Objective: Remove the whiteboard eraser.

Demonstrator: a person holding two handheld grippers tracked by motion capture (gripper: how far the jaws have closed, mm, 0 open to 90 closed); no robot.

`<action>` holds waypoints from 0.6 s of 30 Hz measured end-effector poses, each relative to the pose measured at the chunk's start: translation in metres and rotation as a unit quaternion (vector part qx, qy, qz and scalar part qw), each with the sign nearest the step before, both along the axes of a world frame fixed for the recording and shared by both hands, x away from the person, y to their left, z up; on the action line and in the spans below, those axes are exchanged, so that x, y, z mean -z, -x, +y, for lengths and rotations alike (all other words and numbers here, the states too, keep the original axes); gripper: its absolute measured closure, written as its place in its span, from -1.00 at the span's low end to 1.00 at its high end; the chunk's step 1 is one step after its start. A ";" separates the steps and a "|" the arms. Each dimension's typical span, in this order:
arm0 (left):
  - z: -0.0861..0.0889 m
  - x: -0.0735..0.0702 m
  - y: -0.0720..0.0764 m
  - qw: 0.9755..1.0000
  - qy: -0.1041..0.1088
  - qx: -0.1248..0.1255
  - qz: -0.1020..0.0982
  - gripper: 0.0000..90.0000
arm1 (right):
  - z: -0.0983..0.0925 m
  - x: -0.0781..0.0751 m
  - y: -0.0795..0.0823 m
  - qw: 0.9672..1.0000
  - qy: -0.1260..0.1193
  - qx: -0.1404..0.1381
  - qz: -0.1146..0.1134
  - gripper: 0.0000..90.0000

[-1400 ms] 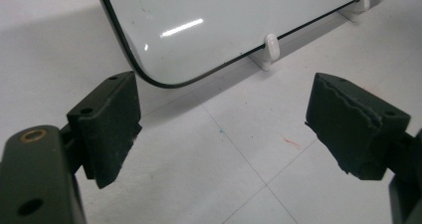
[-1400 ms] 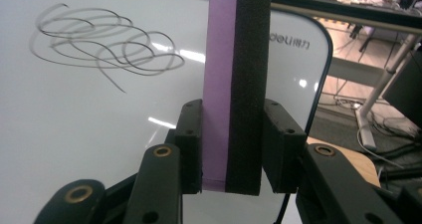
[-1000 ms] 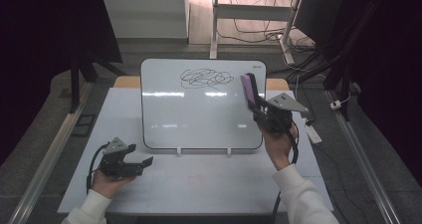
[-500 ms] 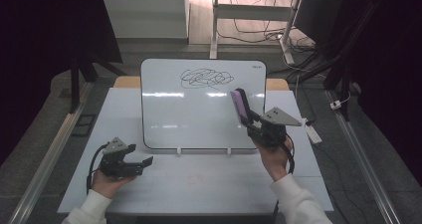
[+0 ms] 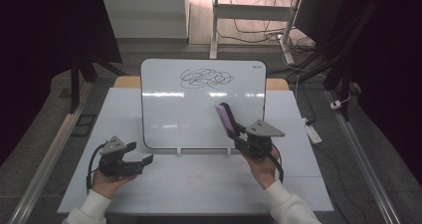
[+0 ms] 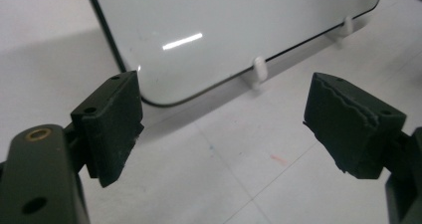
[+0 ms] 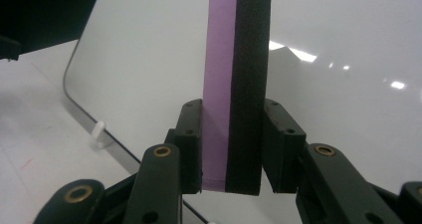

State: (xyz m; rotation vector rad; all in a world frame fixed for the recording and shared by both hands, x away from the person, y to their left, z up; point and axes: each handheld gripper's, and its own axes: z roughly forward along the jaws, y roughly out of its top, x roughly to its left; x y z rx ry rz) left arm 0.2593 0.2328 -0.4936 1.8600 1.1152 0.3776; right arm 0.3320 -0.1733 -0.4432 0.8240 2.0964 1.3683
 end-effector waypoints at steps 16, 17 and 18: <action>-0.041 -0.037 -0.006 0.998 0.013 0.052 -0.034 -0.58 | 0.009 0.011 0.004 1.000 -0.001 -0.018 -0.004 0.44; -0.044 -0.039 -0.008 0.998 0.013 0.056 -0.034 -0.58 | 0.009 0.011 0.004 1.000 -0.001 -0.018 -0.003 0.44; -0.048 -0.040 -0.010 0.998 0.014 0.060 -0.033 -0.58 | 0.009 0.012 0.004 1.000 -0.001 -0.019 -0.003 0.44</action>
